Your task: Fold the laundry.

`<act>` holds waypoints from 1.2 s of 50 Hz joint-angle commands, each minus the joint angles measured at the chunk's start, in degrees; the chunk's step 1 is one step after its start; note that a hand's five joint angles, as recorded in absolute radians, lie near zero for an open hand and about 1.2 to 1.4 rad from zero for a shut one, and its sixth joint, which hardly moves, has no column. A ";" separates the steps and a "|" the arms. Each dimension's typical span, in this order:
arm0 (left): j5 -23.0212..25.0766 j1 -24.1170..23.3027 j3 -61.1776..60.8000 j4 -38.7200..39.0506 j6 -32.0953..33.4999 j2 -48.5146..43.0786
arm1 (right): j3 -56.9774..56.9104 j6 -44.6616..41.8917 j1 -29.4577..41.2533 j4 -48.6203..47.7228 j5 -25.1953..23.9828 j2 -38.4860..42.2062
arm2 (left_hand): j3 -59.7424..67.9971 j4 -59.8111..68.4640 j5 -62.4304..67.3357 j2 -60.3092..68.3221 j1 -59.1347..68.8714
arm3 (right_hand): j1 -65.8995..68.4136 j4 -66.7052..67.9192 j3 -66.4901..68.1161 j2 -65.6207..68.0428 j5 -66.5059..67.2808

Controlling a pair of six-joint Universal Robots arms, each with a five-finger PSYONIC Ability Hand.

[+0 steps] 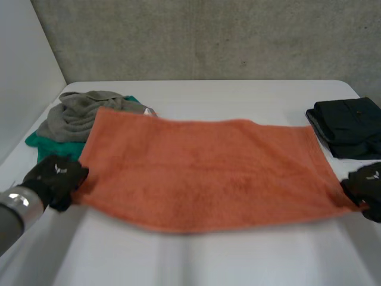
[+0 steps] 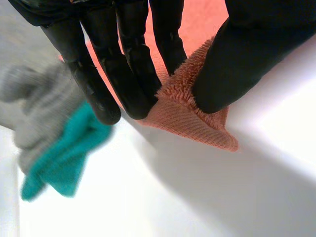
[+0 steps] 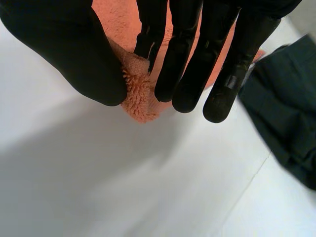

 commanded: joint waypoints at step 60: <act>-22.12 -17.40 40.74 14.59 -12.01 -38.09 | -33.27 19.11 20.20 -30.04 21.29 29.52 | -57.89 -58.61 -55.78 -58.38 -54.79 | -46.21 -58.11 -57.84 -57.12 -56.78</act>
